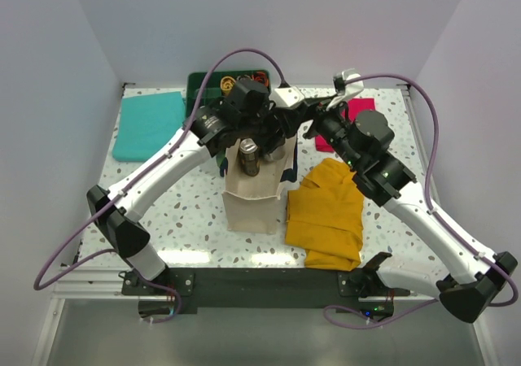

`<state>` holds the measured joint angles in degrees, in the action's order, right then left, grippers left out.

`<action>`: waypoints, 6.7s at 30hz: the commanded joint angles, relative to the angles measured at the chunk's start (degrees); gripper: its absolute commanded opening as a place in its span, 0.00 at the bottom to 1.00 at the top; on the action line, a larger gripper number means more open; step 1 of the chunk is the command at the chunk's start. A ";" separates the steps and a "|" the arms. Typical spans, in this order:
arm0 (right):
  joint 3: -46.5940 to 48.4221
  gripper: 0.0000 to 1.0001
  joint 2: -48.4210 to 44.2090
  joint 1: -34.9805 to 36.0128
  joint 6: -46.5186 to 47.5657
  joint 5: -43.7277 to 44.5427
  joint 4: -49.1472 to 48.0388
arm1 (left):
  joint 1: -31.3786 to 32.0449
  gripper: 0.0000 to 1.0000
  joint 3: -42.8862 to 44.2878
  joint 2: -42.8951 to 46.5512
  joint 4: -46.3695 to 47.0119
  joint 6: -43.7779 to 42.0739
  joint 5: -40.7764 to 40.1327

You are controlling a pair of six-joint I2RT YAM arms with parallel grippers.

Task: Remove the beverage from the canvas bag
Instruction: Take out the drink from the canvas bag, then place the drink at the center of the board.

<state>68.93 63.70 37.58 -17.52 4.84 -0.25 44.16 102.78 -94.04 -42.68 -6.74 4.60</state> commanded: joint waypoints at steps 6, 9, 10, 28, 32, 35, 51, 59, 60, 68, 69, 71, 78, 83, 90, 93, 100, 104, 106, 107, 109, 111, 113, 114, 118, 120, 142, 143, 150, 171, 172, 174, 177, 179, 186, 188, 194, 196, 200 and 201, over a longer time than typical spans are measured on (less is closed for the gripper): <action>-3.54 0.90 -3.84 -3.48 6.44 -0.35 8.60 | -2.41 0.00 1.20 11.16 12.35 2.70 -4.42; -2.31 0.90 -4.73 -3.48 8.11 -4.66 10.52 | -2.41 0.00 1.02 10.81 12.44 3.14 -5.99; -1.87 0.91 -4.81 -3.48 8.55 -4.67 11.40 | -2.41 0.00 1.02 10.63 12.53 3.23 -6.09; -2.31 0.93 -9.91 -3.48 10.40 -1.35 14.49 | -2.41 0.00 1.37 13.79 11.65 3.49 -8.82; -1.52 0.95 -8.25 -3.48 8.65 7.97 16.76 | -2.33 0.00 2.07 14.85 10.51 3.14 -10.57; 0.06 0.97 -6.32 -3.57 7.15 16.13 20.01 | -2.41 0.00 2.25 15.99 10.16 2.96 -11.54; 5.69 0.98 3.80 -7.17 2.67 21.18 28.73 | -2.41 0.00 7.51 18.98 2.43 3.58 -19.36; 5.08 0.96 3.53 -9.11 1.96 17.75 27.68 | -2.41 0.00 7.78 20.82 -4.78 6.30 -26.74; 5.08 0.96 3.53 -9.11 1.96 17.49 27.41 | -2.41 0.00 7.78 21.09 -5.57 8.04 -27.01; 5.43 0.98 3.89 -9.19 2.58 16.79 26.53 | -2.41 0.00 4.82 23.28 -12.61 13.07 -28.51; 5.26 0.98 3.54 -9.19 2.58 16.43 26.53 | -2.41 0.00 3.40 23.64 -11.65 13.16 -28.77; 4.64 0.98 3.10 -9.19 2.58 15.55 25.48 | -2.50 0.00 -0.29 24.43 -10.85 13.86 -29.73; 4.20 0.98 1.60 -9.19 2.84 15.20 25.04 | -2.50 0.00 -10.31 24.96 -6.81 15.97 -31.06; 4.29 0.97 1.60 -9.19 2.66 14.85 25.04 | -2.59 0.00 -18.57 25.83 -0.24 15.97 -31.58; 4.20 0.97 1.34 -9.19 3.01 14.76 24.86 | -3.29 0.00 -26.93 25.75 6.72 17.02 -32.55; 4.11 0.97 1.42 -9.19 3.19 15.20 24.95 | -4.96 0.00 -29.65 26.19 9.18 17.64 -31.15; 3.94 0.97 1.60 -9.28 3.28 15.11 24.77 | -11.99 0.00 -36.68 27.50 15.77 18.08 -23.60; 3.93 0.97 2.04 -9.19 3.28 15.11 24.69 | -13.13 0.00 -40.38 28.74 20.61 18.17 -21.21; 3.94 0.97 2.13 -9.28 3.28 15.11 24.77 | -13.40 0.00 -41.60 28.21 21.23 18.52 -20.60; 4.02 0.97 2.30 -9.28 3.19 15.20 24.77 | -13.57 0.00 -41.78 27.95 21.32 18.78 -20.42; 4.02 0.97 2.39 -9.20 3.28 15.02 24.69 | -13.66 0.00 -43.18 27.86 22.10 19.13 -20.60; 4.20 0.98 2.65 -9.28 3.19 14.93 24.68 | -13.93 0.00 -44.59 28.21 23.86 19.22 -20.95; 4.29 0.98 2.83 -9.19 3.11 15.02 24.86 | -14.36 0.00 -46.09 28.38 25.00 19.49 -21.91; 4.29 0.98 2.83 -9.19 3.19 15.02 24.86 | -14.72 0.00 -46.53 28.39 25.44 19.57 -21.92; 4.20 0.98 2.92 -9.28 3.19 15.20 24.86 | -15.86 0.00 -48.37 27.86 27.47 19.23 -19.29; 4.20 0.98 3.09 -9.19 3.19 15.37 24.77 | -15.86 0.00 -48.29 26.98 27.91 19.14 -18.23; 3.93 0.98 3.62 -9.28 3.10 15.81 24.77 | -15.86 0.00 -50.40 20.48 33.44 18.87 -9.26; 3.85 0.98 3.62 -9.20 3.10 15.90 24.77 | -15.86 0.00 -50.49 20.48 33.80 18.96 -9.17; 3.85 0.98 3.88 -9.28 3.10 15.99 24.86 | -15.86 0.00 -50.66 18.90 34.33 18.70 -9.26; 3.06 0.98 3.89 -9.28 3.46 16.17 24.68 | -15.86 0.53 -46.80 17.75 28.70 17.73 -8.64; 3.06 0.98 3.89 -9.28 3.54 16.25 24.60 | -15.86 0.53 -46.71 17.84 28.61 17.56 -8.56; 2.97 0.98 3.97 -9.19 3.46 16.34 24.42 | -15.86 0.55 -46.36 17.75 28.44 17.47 -8.56; 3.06 0.98 4.15 -9.19 3.54 16.25 24.51 | -15.86 0.65 -46.18 17.58 28.53 17.38 -8.64; 2.97 0.98 4.15 -9.28 3.46 16.25 24.51 | -15.86 0.68 -46.18 17.58 28.35 17.38 -8.64; 2.88 0.98 4.06 -9.28 3.54 16.34 24.42 | -15.86 0.82 -45.83 17.05 28.09 17.29 -8.73; 2.88 0.98 3.97 -9.28 3.46 16.43 24.51 | -15.86 0.90 -45.48 17.48 27.65 17.29 -9.52; 2.71 0.98 4.06 -9.28 3.37 16.34 24.42 | -15.86 1.00 -42.67 22.13 25.28 16.77 -14.25; 2.53 0.98 3.80 -9.19 3.10 15.90 24.25 | -15.86 1.00 -40.92 23.72 24.13 16.32 -16.10; 3.40 0.98 3.45 -9.28 1.61 11.52 24.33 | -15.86 1.00 -36.00 27.59 20.19 15.18 -19.36; 3.93 0.98 3.01 -9.28 0.74 8.98 24.25 | -15.86 1.00 -33.64 28.03 19.48 15.09 -19.54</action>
<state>71.66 67.53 28.49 -14.59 19.25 26.09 28.51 60.99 -70.57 -21.19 9.91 -10.79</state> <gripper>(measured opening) 0.983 0.996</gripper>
